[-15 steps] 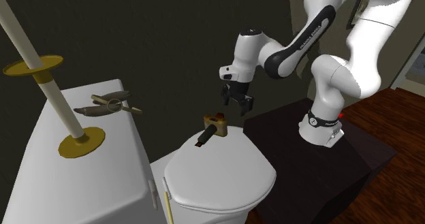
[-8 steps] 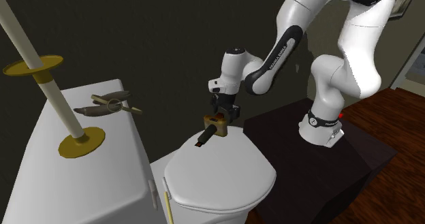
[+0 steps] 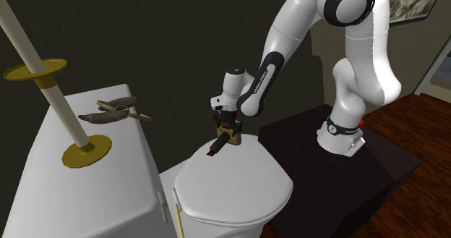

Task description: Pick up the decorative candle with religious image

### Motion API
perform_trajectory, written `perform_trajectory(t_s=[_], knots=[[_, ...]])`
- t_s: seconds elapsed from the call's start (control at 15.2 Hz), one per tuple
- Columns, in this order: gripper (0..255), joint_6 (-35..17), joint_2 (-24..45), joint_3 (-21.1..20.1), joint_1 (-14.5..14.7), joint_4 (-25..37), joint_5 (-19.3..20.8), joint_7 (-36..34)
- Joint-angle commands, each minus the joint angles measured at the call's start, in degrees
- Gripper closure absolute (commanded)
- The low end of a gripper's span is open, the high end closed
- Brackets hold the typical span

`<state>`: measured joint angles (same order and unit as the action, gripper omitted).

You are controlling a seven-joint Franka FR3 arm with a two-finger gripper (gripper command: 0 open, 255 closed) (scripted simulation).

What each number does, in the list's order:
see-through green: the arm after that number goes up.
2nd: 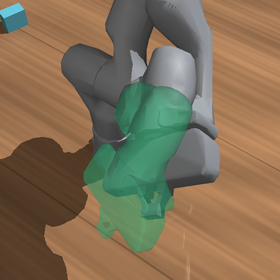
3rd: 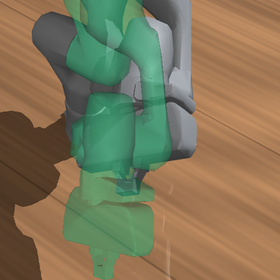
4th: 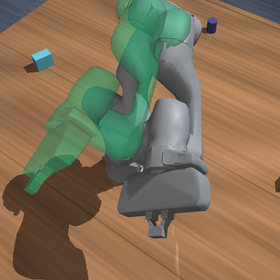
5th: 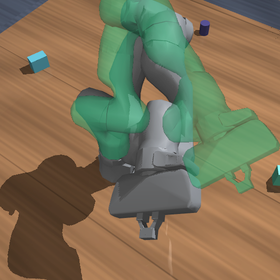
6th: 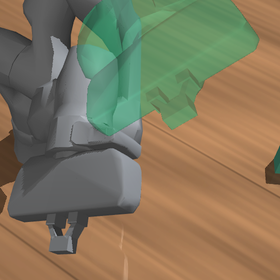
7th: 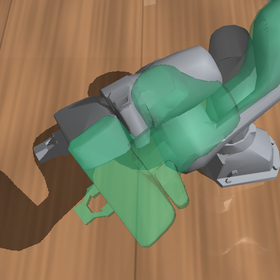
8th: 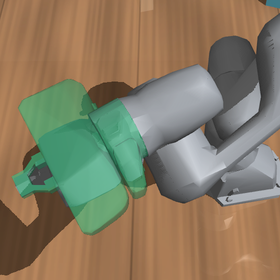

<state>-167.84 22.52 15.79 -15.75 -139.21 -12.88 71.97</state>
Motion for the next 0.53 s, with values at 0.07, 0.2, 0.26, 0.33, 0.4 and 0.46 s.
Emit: perform_trajectory(t_s=[0.07,0.2,0.26,0.33,0.4,0.46], knots=[[0,-2.0,4.0,-2.6,-2.6,2.2,-1.5,2.2],[0,-3.2,5.6,-3.7,-3.6,2.7,-2.1,2.7],[0,-3.8,6.5,-4.2,-4.1,3.0,-2.4,2.9],[0,-4.4,7.3,-4.8,-4.5,3.3,-2.6,3.1],[0,-5.0,8.2,-5.3,-5.0,3.6,-2.9,3.3],[0,-5.3,8.7,-5.6,-5.3,3.8,-3.0,3.4]])
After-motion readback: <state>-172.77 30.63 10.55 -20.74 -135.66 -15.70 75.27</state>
